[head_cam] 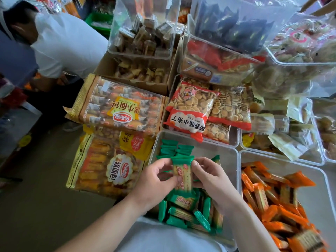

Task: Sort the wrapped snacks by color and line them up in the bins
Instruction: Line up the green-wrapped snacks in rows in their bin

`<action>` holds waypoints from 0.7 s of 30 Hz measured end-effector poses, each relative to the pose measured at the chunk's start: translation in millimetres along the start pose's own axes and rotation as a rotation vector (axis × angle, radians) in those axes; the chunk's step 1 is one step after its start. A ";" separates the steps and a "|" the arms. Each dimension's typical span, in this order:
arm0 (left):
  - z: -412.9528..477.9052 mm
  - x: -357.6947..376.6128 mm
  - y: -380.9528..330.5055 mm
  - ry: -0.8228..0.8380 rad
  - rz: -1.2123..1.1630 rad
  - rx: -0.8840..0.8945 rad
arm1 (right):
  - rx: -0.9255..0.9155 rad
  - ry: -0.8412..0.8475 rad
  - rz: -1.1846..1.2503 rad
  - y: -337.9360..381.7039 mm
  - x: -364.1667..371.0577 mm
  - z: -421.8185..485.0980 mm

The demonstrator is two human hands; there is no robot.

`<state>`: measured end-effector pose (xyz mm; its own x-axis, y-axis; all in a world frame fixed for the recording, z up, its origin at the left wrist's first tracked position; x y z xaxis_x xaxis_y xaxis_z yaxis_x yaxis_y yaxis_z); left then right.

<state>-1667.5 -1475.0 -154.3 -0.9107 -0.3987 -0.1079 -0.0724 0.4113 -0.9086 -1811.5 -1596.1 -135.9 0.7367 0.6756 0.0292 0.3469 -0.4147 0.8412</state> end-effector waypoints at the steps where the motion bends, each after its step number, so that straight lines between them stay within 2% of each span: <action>1: 0.3 0.0 0.2 0.003 0.019 0.011 | 0.005 0.015 0.008 -0.4 0.9 1.0; 5: 3.4 -0.8 3.2 0.010 0.094 0.031 | -0.008 0.002 -0.009 -1.2 3.2 5.5; 9: 9.3 -1.8 3.8 -0.035 0.032 0.012 | -0.018 -0.033 -0.015 -6.1 -0.6 11.4; 13: 13.6 -3.3 4.9 -0.030 -0.026 -0.060 | 0.017 0.028 -0.013 -12.5 -4.5 17.0; 15: 17.6 -9.1 4.9 -0.091 0.004 -0.052 | 0.034 -0.006 -0.033 -15.0 -10.3 23.3; 18: 24.7 -26.4 7.7 -0.230 0.096 -0.046 | 0.039 -0.138 -0.356 -23.9 -28.0 44.6; 21: 28.7 -35.8 14.7 -0.230 0.107 -0.088 | 0.098 -0.042 -0.729 -45.5 -35.4 75.8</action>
<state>-1624.4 -1478.1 -175.4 -0.7996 -0.5205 -0.2995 -0.0248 0.5269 -0.8496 -1809.4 -1647.4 -216.1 0.3204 0.7774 -0.5412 0.8056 0.0769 0.5874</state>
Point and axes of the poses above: each hand's wrist, its own z-axis towards the middle knuckle, its own x-axis out of the palm, y = z × x, the point moved 1 cm from there along z, towards the middle knuckle, and after that the axes turned 1 degree about z, right-handed, at the moved point
